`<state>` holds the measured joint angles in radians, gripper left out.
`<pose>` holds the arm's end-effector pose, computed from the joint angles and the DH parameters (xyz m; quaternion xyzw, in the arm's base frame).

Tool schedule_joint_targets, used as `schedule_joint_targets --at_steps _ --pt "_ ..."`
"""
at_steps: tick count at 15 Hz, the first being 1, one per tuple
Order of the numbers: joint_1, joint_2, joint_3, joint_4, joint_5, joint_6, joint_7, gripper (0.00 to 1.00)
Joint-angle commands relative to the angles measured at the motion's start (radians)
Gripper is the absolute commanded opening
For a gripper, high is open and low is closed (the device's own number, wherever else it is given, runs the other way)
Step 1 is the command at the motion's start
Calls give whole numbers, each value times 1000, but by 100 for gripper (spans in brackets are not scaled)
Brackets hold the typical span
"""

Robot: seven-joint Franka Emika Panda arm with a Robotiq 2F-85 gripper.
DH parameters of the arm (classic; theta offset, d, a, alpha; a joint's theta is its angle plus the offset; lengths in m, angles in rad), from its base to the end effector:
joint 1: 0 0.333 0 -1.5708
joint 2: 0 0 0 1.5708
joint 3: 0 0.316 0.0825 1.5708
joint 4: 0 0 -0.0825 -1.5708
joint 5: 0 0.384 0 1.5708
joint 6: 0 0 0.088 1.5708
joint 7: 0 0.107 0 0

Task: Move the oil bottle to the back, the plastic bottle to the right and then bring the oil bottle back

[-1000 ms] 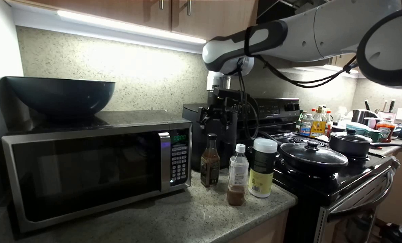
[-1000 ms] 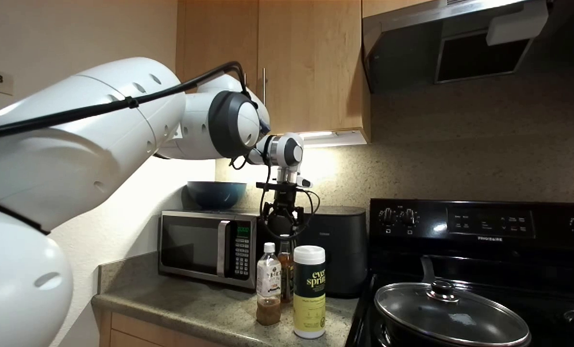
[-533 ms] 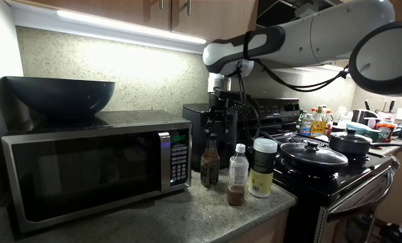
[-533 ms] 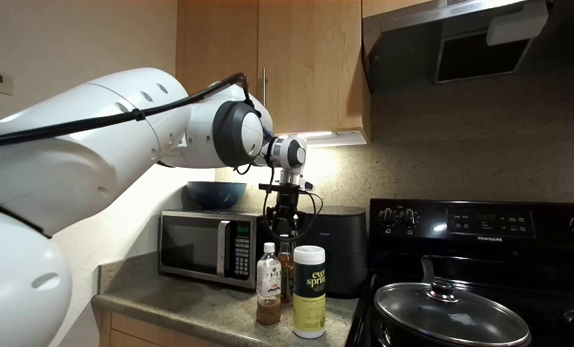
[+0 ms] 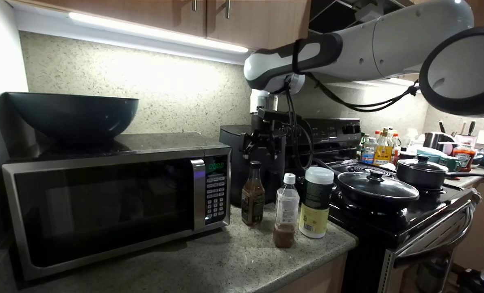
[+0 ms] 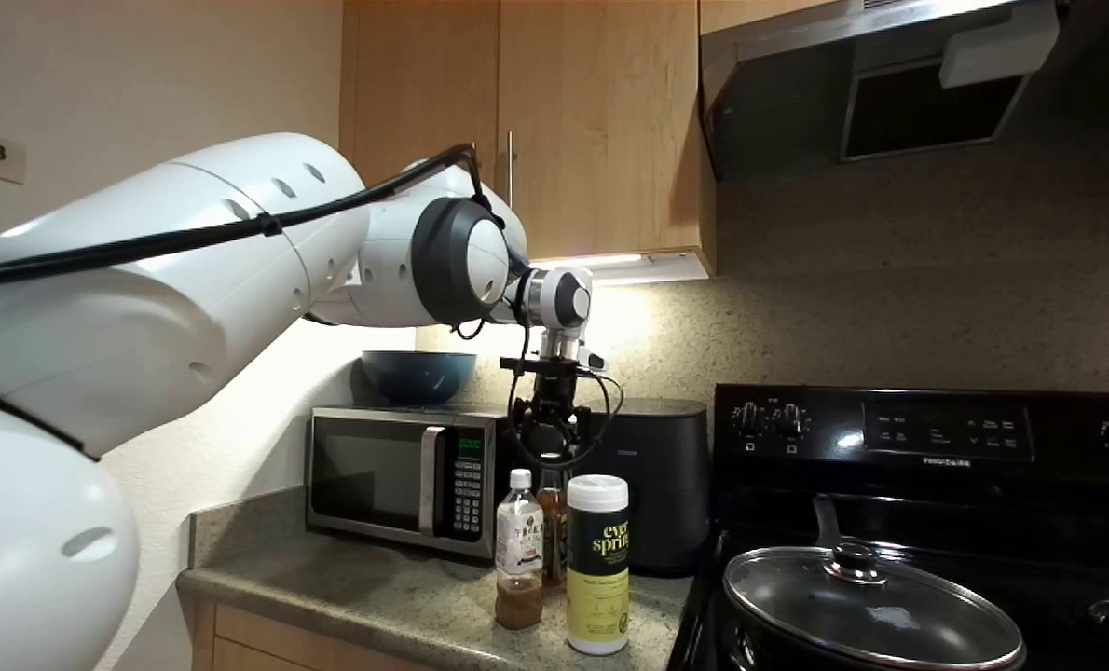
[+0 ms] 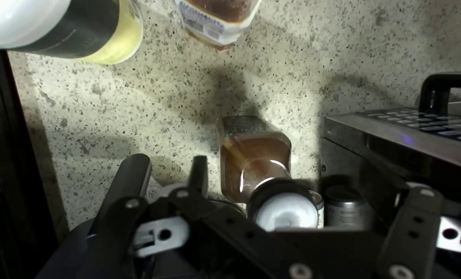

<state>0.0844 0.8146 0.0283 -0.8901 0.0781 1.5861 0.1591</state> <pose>0.7481 0.0848 0.4043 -0.9966 0.0299 0.0651 0.0410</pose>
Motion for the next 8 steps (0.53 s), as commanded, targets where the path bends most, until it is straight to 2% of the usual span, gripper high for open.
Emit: schedule_joint_targets --at_steps 1,6,7,8 --pt "-3 22 4 27 -1 -9 -19 100" --pt "-4 43 5 47 -2 -14 -28 100" --pt "-4 46 4 51 -4 -15 -32 94" --pt "-3 49 4 56 -5 -16 -35 73"
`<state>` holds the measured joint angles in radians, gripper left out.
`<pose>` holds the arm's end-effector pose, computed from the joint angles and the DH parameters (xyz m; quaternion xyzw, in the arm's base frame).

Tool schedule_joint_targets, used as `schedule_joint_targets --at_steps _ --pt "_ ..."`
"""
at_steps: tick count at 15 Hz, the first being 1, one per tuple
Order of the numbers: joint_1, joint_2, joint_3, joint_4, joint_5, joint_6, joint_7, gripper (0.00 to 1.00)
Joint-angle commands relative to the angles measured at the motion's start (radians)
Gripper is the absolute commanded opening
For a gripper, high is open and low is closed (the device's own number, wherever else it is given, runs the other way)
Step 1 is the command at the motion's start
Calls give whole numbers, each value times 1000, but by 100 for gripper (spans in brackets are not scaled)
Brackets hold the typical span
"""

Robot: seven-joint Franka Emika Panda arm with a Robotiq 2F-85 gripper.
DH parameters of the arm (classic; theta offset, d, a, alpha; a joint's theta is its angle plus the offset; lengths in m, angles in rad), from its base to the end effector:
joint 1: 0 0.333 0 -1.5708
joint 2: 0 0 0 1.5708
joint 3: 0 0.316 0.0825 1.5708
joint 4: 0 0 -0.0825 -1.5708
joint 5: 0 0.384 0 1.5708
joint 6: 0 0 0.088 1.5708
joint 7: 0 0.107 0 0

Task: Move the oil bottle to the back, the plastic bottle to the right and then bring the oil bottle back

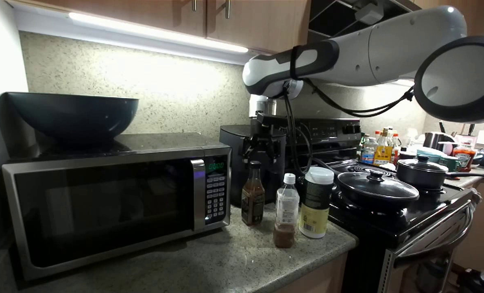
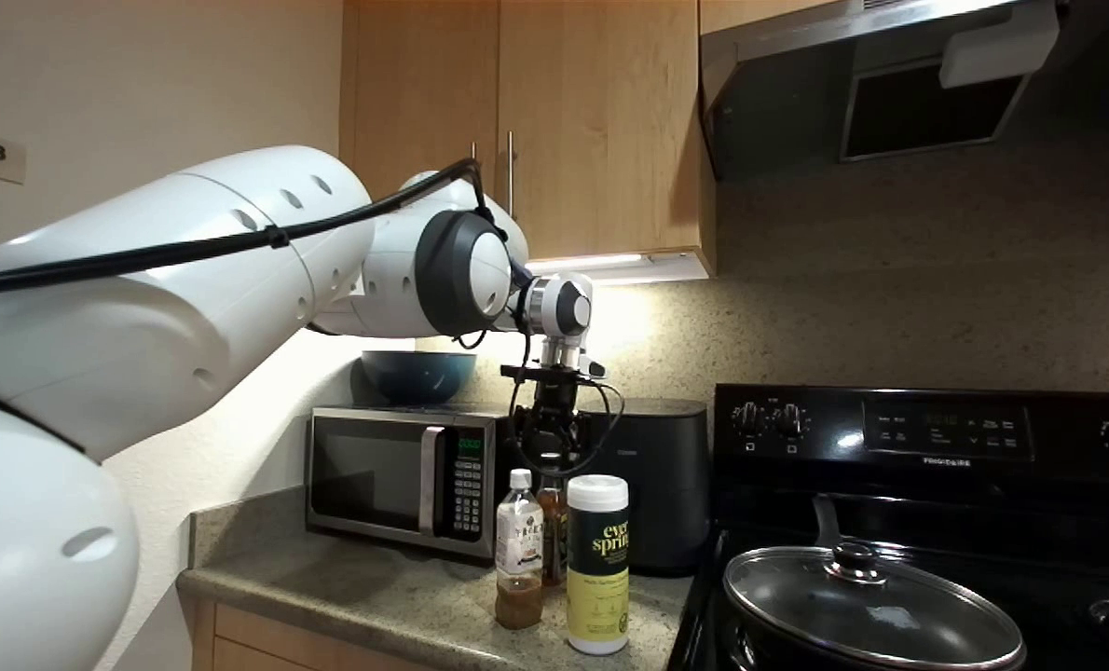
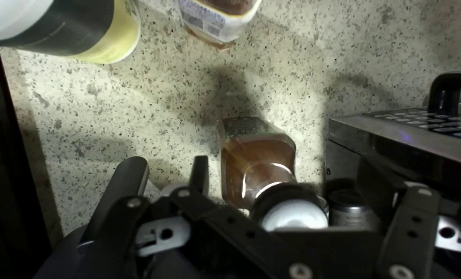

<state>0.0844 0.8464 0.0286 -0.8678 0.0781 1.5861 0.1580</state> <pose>0.7521 0.0851 0.3907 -0.9963 0.0296 0.0698 0.0408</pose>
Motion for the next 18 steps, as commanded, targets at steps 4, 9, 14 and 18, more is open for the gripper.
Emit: schedule_joint_targets --at_steps 4,9,14,18 --pt "-1 24 4 47 -11 -20 -59 55" --pt "4 22 5 50 -14 -16 -102 22" --pt "5 16 3 44 -14 -13 -116 0" --pt "8 16 0 31 -5 0 -87 2"
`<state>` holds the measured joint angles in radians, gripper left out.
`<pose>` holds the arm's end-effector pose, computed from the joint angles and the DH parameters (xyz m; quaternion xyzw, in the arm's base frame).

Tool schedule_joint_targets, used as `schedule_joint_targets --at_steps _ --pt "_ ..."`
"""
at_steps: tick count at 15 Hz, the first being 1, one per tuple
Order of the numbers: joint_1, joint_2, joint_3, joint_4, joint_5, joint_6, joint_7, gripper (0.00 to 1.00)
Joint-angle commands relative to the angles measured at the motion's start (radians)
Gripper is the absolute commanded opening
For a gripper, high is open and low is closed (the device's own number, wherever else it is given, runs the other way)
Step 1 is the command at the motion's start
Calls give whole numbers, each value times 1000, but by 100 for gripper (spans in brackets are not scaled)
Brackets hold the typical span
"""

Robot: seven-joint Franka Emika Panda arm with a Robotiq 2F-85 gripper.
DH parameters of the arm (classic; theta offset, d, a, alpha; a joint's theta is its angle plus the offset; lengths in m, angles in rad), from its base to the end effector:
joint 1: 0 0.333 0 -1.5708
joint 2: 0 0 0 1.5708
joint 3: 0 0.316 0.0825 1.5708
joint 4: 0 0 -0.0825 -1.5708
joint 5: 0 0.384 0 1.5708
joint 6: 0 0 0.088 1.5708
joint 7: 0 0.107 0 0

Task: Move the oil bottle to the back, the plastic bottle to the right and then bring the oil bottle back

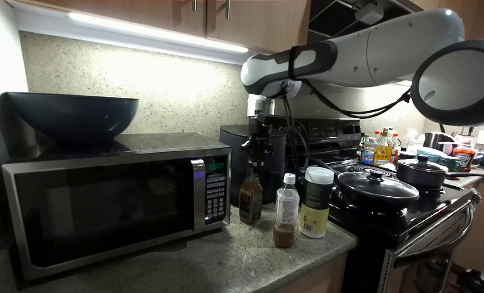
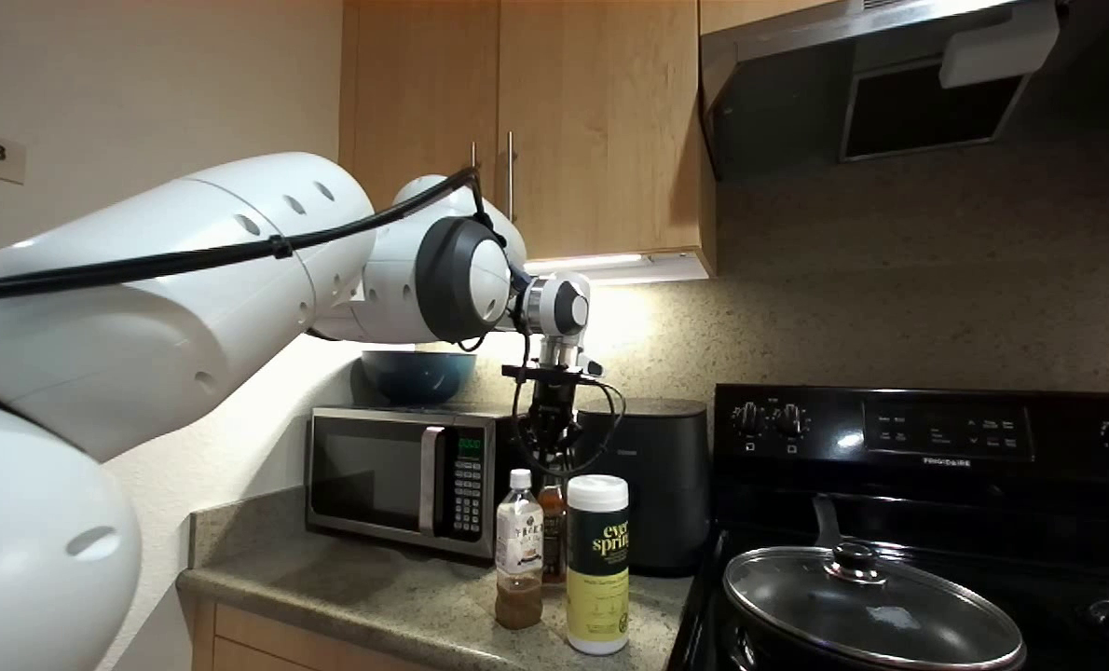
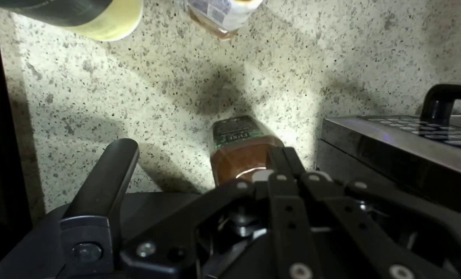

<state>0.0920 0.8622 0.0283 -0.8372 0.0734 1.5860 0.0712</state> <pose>0.7550 0.0902 0.3929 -0.9971 -0.0175 0.0606 0.0420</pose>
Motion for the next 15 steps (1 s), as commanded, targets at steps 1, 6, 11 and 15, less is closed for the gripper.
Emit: schedule_joint_targets --at_steps 1,6,11,15 --pt "0 0 0 0 0 0 0 9" --pt "0 -16 2 -19 6 11 6 65" --pt "-7 -7 2 -11 14 47 17 99" --pt "-9 14 0 14 6 80 -6 100"
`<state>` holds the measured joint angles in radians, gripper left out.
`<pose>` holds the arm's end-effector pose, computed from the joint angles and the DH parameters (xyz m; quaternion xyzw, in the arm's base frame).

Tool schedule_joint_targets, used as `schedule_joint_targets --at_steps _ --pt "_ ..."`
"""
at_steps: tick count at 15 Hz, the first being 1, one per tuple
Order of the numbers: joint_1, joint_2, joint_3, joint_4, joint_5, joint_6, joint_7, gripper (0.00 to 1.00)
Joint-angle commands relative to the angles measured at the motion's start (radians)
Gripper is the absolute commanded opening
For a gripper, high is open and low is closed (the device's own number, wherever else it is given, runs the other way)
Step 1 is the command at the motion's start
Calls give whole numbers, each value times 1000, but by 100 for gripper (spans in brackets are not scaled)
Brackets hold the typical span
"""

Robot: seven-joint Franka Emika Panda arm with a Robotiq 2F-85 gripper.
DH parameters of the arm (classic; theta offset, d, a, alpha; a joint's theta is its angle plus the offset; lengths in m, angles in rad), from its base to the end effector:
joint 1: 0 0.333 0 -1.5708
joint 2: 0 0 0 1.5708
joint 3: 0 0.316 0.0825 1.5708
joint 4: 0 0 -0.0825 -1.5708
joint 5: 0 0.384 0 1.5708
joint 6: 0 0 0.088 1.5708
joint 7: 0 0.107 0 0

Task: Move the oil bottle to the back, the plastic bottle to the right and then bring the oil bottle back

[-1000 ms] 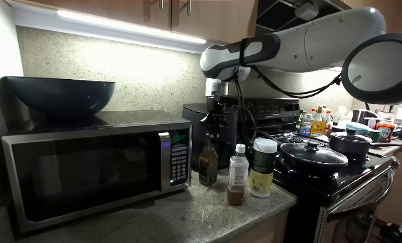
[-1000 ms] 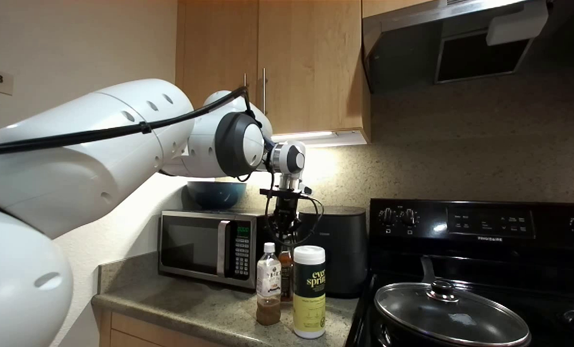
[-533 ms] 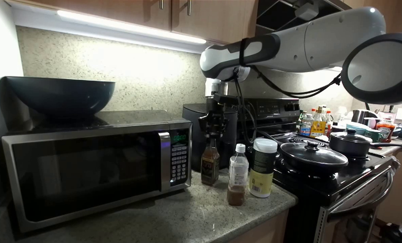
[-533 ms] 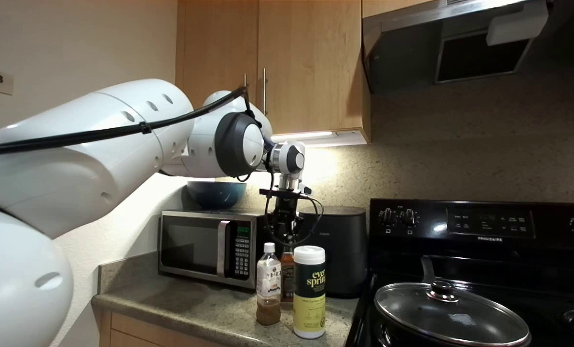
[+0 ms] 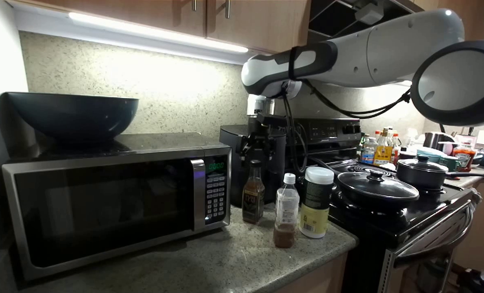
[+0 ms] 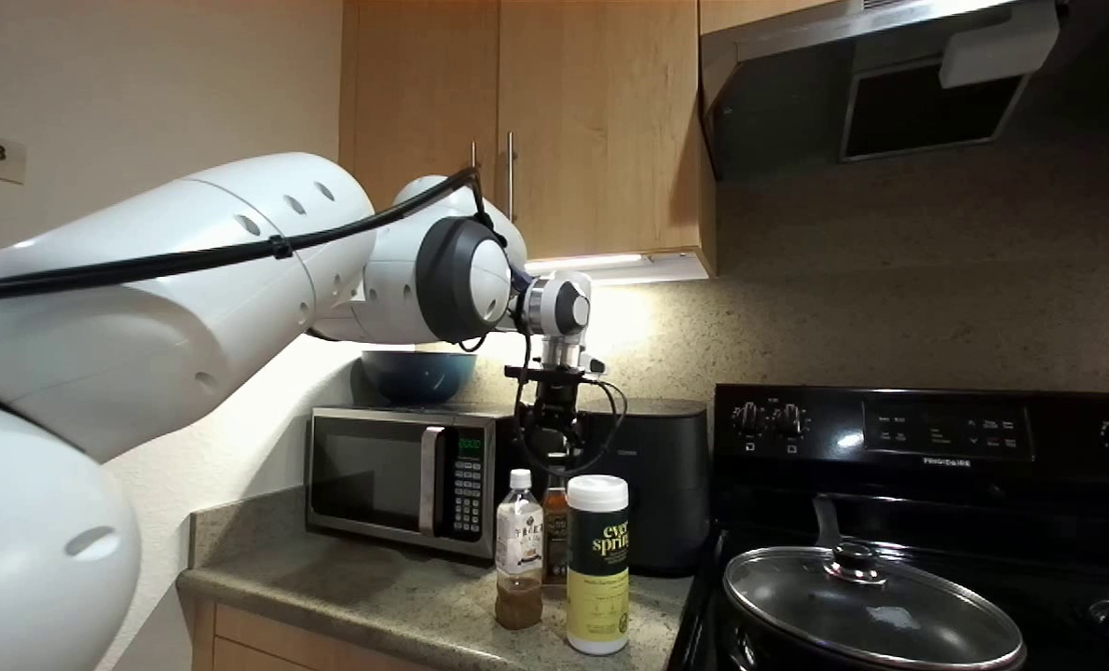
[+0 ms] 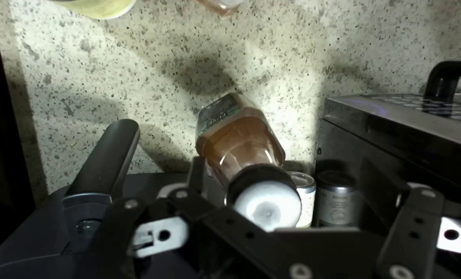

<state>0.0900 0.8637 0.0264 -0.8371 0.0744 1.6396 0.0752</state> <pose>0.7615 0.0882 0.3959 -0.9983 -0.0126 0.0347 0.0441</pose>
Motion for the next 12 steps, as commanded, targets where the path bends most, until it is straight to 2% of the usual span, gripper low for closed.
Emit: schedule_joint_targets --at_steps 1,8,9,10,12 --pt "-10 23 4 28 7 27 -17 100" --pt "-23 78 11 95 9 22 -49 100" --pt "-23 84 11 105 8 18 -51 75" --pt "-22 90 10 114 5 17 -50 74" --pt "-18 99 7 130 4 15 -35 60"
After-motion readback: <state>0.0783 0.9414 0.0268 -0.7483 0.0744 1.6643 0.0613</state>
